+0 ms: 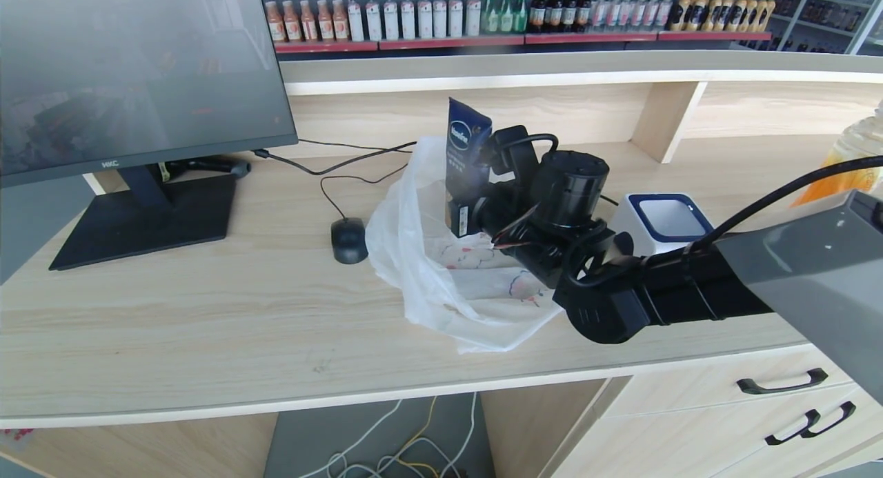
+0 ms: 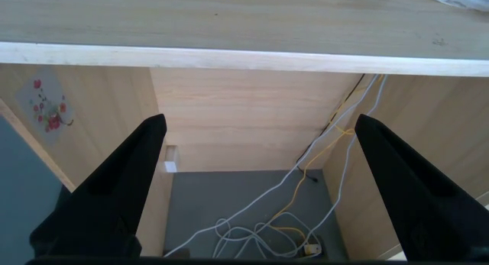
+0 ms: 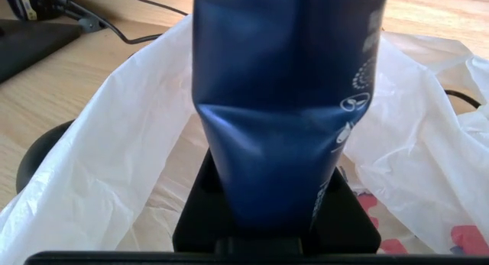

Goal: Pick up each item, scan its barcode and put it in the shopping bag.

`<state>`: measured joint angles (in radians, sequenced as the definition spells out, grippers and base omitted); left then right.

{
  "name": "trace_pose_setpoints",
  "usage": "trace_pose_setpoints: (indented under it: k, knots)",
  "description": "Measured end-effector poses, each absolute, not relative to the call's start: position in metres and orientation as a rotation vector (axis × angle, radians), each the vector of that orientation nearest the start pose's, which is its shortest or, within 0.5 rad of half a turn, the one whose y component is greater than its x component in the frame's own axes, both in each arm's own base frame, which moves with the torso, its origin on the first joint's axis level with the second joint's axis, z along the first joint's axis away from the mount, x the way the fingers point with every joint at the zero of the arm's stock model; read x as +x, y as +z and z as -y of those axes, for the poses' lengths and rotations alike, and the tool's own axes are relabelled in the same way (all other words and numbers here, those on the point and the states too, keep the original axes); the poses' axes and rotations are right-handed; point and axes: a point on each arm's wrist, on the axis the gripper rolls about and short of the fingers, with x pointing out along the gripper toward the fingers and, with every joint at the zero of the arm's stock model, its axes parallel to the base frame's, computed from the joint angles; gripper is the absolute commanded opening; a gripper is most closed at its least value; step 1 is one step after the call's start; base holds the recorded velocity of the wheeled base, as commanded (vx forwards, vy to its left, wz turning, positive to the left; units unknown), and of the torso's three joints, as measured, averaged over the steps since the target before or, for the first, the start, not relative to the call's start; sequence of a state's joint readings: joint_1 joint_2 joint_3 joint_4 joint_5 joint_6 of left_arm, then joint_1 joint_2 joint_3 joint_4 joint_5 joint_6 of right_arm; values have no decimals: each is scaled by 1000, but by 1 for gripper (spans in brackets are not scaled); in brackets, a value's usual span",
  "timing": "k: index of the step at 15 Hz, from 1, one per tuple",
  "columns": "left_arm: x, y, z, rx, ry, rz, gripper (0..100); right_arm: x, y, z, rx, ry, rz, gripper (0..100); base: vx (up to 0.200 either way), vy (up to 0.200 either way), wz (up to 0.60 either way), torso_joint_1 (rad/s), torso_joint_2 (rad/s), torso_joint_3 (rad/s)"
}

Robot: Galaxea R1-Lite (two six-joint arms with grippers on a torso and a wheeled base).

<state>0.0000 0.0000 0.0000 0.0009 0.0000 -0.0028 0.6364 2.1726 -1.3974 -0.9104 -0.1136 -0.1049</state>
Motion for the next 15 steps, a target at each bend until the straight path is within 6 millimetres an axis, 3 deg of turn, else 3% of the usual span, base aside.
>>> trace_pose_setpoints:
  k: [3, 4, 15]
  knots:
    - [-23, 75, 0, -3, 0, -1, 100, 363, 193, -265, -52, 515, 155, 0, 0, 0, 0, 0, 0, 0]
    - [-23, 75, 0, -3, 0, -2, 100, 362, 192, -265, -53, 515, 154, 100, 0, 0, 0, 0, 0, 0]
    - [-23, 75, 0, -3, 0, -1, 100, 361, 191, -268, -31, 519, 158, 100, 0, 0, 0, 0, 0, 0]
